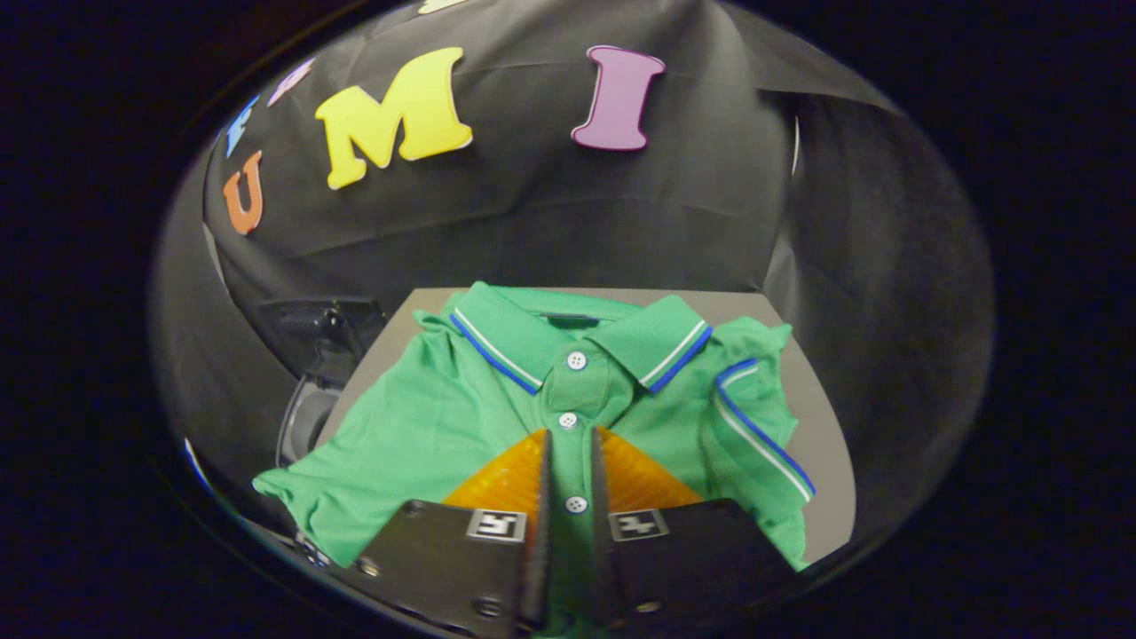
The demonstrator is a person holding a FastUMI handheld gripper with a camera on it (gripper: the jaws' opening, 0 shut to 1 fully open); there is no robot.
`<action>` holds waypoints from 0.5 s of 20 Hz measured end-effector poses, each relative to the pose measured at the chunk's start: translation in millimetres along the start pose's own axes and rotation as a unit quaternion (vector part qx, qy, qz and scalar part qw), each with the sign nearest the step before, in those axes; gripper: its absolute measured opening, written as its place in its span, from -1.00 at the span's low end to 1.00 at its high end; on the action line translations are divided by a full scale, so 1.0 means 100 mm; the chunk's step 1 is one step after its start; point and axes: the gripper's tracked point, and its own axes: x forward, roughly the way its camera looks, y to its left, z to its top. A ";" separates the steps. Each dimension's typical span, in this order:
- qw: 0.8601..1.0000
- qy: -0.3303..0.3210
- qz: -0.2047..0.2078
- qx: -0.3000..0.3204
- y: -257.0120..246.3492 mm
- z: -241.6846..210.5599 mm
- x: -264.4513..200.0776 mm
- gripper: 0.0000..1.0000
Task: Put the clothes into the washing machine and then close the washing machine lid.
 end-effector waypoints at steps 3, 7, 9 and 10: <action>1.000 -0.001 0.002 0.013 -0.01 -0.01 -0.01 -0.83; 1.000 0.002 0.001 0.019 0.00 -0.01 -0.03 -0.86; 0.999 0.002 0.007 0.033 0.03 -0.01 -0.04 -0.86; 0.999 0.003 0.009 0.040 0.04 -0.01 -0.04 -0.86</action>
